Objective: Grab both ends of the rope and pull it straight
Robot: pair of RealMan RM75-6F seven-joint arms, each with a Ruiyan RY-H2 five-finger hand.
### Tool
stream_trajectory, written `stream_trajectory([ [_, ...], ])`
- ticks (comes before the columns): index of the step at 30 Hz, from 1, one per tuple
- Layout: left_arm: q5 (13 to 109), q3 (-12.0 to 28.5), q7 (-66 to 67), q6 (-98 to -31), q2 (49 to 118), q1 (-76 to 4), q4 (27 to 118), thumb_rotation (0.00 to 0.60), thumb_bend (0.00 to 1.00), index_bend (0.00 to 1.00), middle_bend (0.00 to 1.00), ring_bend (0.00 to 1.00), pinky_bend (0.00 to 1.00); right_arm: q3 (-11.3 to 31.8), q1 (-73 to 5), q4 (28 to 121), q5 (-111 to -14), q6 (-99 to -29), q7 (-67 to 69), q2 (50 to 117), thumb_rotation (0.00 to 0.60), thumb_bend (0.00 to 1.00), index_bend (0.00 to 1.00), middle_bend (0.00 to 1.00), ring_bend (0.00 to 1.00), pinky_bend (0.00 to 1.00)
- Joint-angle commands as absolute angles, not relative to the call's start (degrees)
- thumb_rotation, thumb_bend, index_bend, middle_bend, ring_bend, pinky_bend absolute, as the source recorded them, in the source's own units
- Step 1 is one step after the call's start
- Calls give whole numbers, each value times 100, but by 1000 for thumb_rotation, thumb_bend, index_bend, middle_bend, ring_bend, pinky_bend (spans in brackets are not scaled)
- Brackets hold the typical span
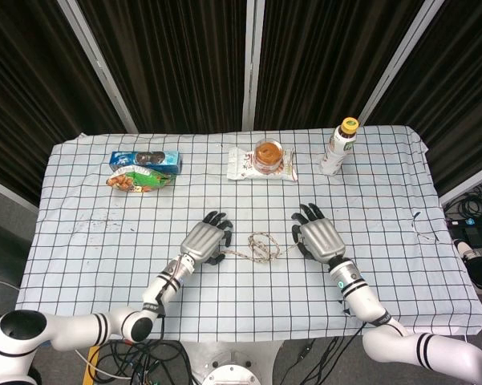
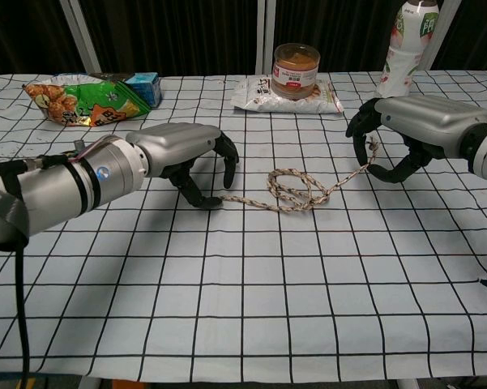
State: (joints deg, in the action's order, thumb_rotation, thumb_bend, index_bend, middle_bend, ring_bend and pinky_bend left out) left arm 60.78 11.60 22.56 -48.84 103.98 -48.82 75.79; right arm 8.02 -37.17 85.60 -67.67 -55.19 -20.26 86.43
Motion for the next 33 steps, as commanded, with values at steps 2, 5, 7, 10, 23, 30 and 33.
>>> stream_trajectory([
  [2,6106,1107,2245,-4947,10490,-4883,7461,600,289,490,143,0,0,796,-3725,8543,-6755,-5513,-2014,8646,600,477,651,208,0,0],
  [5,6155,1090,2216,-4998,10537,-4881,7394,600,299,503,135,0,0,790,-3732,8526,-6751,-5511,-1998,8658,600,477,651,208,0,0],
  [7,6187,1078,2204,-5029,10566,-4880,7351,600,302,514,135,0,0,786,-3736,8514,-6749,-5511,-1990,8664,600,477,652,208,0,0],
  [10,6218,1065,2176,-5032,10589,-4886,7318,600,306,529,135,0,0,782,-3738,8495,-6742,-5521,-1984,8672,600,477,652,208,0,0],
  [23,6196,1028,2254,-5007,10679,-4923,7222,600,308,522,135,0,0,773,-3748,8441,-6720,-5522,-1928,8697,600,477,653,208,0,0],
  [30,6164,1034,2276,-4995,10675,-4933,7223,600,334,508,135,0,0,768,-3754,8428,-6712,-5520,-1909,8699,600,481,653,208,0,0],
  [33,6175,1021,2288,-5004,10687,-4933,7211,600,336,511,135,0,0,768,-3755,8423,-6711,-5520,-1894,8699,600,482,652,208,0,0],
])
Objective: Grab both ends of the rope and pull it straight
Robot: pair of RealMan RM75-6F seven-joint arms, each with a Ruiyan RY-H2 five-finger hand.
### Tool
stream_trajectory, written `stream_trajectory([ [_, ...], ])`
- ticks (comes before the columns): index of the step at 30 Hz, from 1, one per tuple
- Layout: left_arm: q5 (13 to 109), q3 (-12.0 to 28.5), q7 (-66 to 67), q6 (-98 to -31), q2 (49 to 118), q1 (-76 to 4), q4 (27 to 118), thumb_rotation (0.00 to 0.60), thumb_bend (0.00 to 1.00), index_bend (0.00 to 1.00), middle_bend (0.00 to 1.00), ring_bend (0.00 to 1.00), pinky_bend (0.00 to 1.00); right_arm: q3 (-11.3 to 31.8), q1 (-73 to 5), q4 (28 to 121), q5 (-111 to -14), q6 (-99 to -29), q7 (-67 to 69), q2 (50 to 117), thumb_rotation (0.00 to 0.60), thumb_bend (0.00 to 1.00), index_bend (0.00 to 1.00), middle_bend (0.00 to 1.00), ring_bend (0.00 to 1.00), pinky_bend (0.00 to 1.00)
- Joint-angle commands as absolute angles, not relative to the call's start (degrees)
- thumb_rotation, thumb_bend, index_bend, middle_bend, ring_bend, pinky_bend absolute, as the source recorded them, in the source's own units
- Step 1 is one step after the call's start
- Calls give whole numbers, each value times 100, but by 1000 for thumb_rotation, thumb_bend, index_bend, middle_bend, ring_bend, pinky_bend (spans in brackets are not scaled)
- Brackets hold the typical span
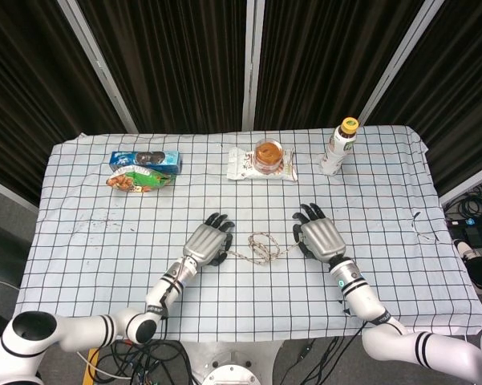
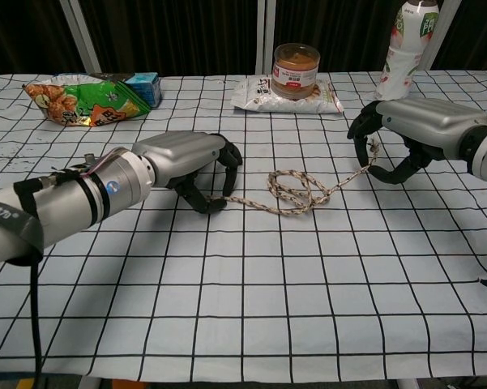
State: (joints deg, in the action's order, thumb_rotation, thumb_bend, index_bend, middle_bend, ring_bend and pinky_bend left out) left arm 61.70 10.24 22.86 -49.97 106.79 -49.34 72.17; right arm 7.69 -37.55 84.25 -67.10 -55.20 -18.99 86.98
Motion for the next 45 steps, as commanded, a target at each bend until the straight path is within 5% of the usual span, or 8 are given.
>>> stream_trajectory([
  [1,6181,1017,2289,-5010,10695,-4933,7201,600,339,514,135,0,0,767,-3756,8421,-6711,-5518,-1891,8700,600,482,653,208,0,0],
  [16,6329,1012,2105,-5178,10650,-4825,7222,600,416,569,147,0,0,762,-3682,8491,-6750,-5629,-1788,8571,600,501,661,209,0,0],
  [35,7022,566,377,-6614,9214,-3254,7473,600,412,582,155,0,0,865,-2765,8936,-6790,-6462,-583,7202,600,513,691,216,0,0],
  [45,7204,484,-19,-6613,9251,-2993,6979,600,409,582,155,0,0,787,-2557,8376,-6679,-6337,-259,7319,600,517,692,217,0,0],
])
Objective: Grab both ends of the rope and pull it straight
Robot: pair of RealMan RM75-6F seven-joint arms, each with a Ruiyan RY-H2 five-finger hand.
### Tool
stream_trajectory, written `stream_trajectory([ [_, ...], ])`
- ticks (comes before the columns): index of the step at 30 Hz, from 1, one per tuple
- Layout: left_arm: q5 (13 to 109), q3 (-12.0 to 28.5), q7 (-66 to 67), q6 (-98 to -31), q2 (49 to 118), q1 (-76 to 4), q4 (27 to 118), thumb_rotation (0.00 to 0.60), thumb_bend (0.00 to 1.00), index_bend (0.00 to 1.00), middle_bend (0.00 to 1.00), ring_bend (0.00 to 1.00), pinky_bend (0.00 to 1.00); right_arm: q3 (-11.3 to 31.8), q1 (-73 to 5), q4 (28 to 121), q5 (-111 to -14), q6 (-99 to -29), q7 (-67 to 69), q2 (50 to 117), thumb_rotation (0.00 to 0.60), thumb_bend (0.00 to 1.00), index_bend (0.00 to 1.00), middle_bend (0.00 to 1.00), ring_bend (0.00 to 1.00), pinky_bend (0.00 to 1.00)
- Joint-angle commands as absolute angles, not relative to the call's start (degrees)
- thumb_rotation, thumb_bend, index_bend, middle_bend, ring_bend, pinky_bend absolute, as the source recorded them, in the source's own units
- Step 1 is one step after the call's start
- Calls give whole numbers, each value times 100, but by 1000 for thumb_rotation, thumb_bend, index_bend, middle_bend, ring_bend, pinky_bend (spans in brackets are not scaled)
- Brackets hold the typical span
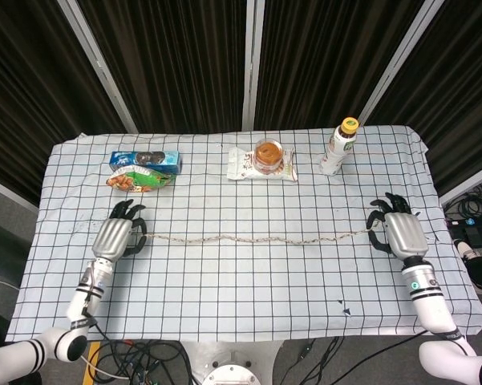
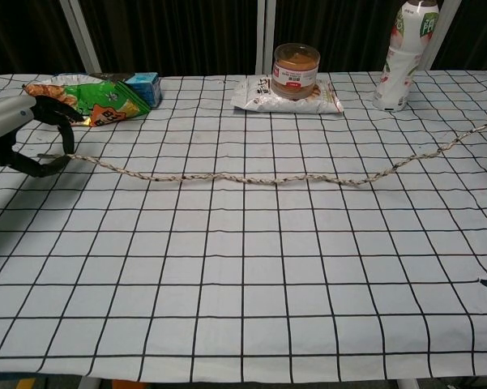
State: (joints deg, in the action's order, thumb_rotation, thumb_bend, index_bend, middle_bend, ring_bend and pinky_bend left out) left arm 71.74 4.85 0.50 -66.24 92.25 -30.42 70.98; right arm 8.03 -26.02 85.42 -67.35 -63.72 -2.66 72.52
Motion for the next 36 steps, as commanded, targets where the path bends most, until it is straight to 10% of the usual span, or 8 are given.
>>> stream_trajectory([
  [1,7200,496,-68,-6615,9257,-2963,6938,600,409,582,155,0,0,789,-2537,8301,-6642,-6331,-269,7345,600,517,692,217,0,0],
  [19,7371,486,-280,-6361,9587,-2834,6340,600,399,575,155,0,0,655,-2464,7314,-6698,-5962,-110,8072,600,515,665,205,0,0],
  [28,7326,539,-91,-6259,9651,-2803,6376,600,281,333,146,0,0,629,-2483,7104,-6719,-5730,-123,8235,600,335,239,139,0,0],
  [36,7394,789,-489,-6828,9087,-2518,7139,600,227,258,144,0,0,704,-2264,7814,-7147,-6446,-160,7692,600,242,164,102,0,0],
])
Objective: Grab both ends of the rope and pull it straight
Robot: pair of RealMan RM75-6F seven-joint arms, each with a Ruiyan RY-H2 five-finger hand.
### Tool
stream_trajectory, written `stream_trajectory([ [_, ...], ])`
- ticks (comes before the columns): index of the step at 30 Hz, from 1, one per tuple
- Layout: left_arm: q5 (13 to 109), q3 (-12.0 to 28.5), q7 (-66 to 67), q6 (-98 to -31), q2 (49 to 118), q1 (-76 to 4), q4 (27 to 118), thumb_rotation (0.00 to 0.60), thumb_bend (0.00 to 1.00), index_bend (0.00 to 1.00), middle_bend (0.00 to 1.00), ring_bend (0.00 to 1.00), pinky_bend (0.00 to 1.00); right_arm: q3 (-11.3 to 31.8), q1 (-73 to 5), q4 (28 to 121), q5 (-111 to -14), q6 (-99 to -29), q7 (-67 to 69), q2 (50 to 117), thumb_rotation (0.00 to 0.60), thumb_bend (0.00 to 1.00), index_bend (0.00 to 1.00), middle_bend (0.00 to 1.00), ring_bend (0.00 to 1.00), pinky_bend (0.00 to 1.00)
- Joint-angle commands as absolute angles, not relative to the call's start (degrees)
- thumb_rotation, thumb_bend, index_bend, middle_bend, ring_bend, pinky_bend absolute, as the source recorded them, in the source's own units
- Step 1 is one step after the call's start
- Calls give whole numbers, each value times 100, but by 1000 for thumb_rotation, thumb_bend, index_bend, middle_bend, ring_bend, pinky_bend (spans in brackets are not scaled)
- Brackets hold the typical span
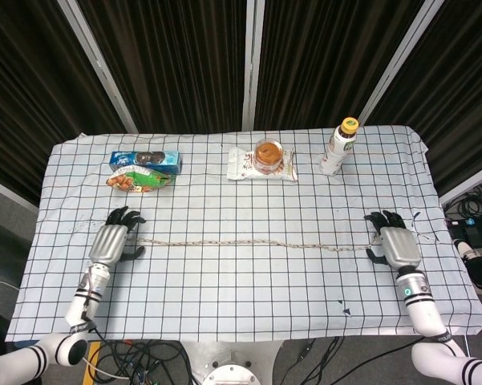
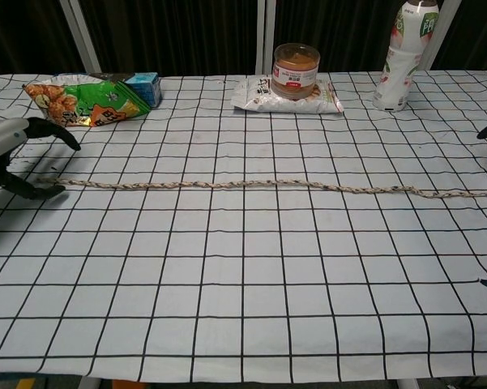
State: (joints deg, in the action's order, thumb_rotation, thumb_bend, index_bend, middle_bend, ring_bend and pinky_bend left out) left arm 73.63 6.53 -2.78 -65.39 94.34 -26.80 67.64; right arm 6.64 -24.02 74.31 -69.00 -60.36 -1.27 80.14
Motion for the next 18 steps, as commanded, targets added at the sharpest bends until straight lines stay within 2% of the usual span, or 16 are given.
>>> stream_trajectory([
  [1,7389,828,-541,-6921,8947,-2458,7259,600,225,258,143,0,0,709,-2215,7954,-7219,-6579,-178,7568,600,242,163,101,0,0],
  [6,7316,915,-674,-7516,8091,-1956,7772,600,209,258,144,0,0,590,-1860,8712,-7699,-7242,-242,6730,600,262,161,101,0,0],
  [11,7661,592,-838,-8188,7298,-1317,8124,600,201,261,143,0,0,375,-1315,9383,-8117,-7976,124,6123,600,277,161,102,0,0],
  [18,7748,178,-437,-8829,6748,-557,8934,600,186,264,143,0,0,130,-749,9639,-8469,-8689,-2,5929,600,280,161,104,0,0],
])
